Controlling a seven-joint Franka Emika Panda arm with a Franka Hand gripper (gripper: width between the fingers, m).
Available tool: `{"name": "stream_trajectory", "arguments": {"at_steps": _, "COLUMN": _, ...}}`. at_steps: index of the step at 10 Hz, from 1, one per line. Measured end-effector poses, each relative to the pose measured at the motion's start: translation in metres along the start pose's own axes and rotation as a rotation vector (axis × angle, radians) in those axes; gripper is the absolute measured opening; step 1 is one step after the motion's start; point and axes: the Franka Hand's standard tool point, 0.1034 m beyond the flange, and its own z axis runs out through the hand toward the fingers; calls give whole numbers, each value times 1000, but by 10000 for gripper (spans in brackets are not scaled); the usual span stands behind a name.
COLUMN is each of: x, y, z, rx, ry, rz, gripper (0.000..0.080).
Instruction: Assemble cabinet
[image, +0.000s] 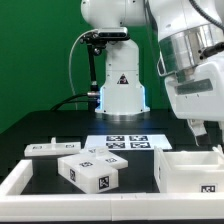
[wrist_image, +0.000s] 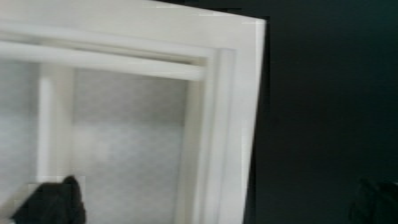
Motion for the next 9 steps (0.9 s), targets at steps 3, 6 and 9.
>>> {"name": "stream_trajectory", "arguments": {"at_steps": 3, "x": 1, "y": 2, "z": 1, "rx": -7, "ry": 0, "rz": -29, "gripper": 797}}
{"name": "stream_trajectory", "arguments": {"at_steps": 6, "x": 25, "y": 22, "z": -22, "rx": -97, "ry": -63, "rz": -355, "gripper": 797}}
{"name": "stream_trajectory", "arguments": {"at_steps": 9, "x": 31, "y": 26, "z": -25, "rx": -87, "ry": -54, "rz": -442, "gripper": 797}}
